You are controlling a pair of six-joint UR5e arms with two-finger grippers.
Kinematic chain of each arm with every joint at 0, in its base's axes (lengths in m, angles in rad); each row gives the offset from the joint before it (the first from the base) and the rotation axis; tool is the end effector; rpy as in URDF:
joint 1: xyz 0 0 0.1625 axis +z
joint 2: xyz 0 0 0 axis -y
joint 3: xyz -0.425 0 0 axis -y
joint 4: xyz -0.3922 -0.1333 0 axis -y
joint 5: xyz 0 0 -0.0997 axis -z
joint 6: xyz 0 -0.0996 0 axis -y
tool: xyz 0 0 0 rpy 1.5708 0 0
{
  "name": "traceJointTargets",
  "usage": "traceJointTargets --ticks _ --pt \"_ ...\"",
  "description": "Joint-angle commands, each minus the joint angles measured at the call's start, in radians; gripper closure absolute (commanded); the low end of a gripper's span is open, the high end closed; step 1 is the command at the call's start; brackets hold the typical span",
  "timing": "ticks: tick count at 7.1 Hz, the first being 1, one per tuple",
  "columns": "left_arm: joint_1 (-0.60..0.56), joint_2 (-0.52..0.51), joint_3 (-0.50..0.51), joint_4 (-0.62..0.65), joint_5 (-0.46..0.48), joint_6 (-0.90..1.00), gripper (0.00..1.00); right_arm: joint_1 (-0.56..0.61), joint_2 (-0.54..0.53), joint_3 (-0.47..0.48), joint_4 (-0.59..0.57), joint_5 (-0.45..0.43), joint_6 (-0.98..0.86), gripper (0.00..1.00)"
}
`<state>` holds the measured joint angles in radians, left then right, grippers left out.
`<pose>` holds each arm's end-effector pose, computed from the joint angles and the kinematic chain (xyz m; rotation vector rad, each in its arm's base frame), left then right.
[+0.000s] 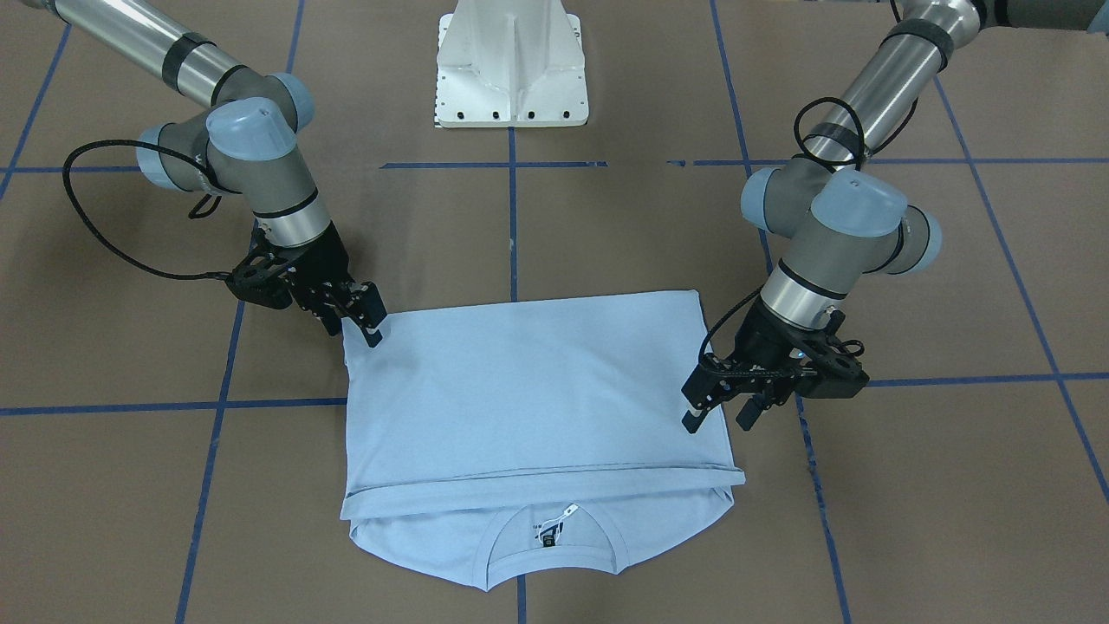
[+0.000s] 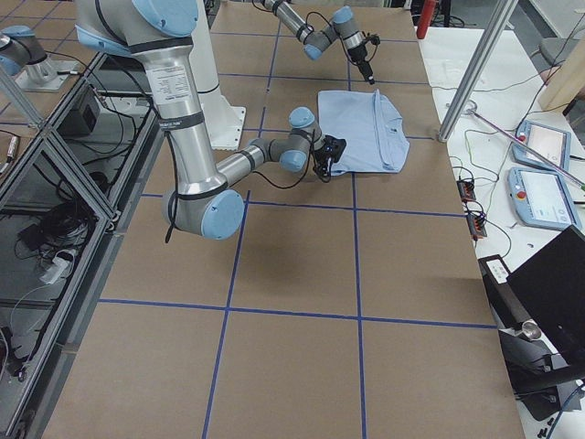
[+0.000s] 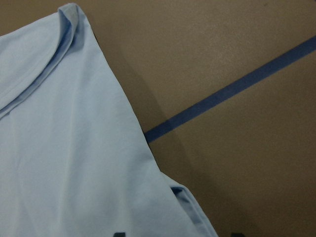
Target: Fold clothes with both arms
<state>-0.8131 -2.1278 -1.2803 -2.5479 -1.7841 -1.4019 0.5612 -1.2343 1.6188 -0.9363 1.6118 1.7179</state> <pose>0.4183 -0.6054 0.3568 0.4243 1.1891 -0.4248 -0.4738 -0.4505 0.3838 0.1760 -1.0232 0.6241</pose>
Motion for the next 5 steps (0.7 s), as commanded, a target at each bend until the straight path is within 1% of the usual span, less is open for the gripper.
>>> traceJointTargets --ticks 1,3,5 --pt "0.000 0.000 -0.001 0.000 0.002 -0.002 0.05 0.003 -0.013 0.015 0.002 -0.001 0.002 0.33" --pt "-0.001 0.000 -0.001 0.000 0.002 -0.002 0.05 0.003 -0.043 0.045 0.001 -0.004 0.002 0.33" --pt "-0.003 0.002 -0.001 0.002 0.002 -0.002 0.05 -0.006 -0.045 0.039 -0.001 -0.006 0.003 0.34"
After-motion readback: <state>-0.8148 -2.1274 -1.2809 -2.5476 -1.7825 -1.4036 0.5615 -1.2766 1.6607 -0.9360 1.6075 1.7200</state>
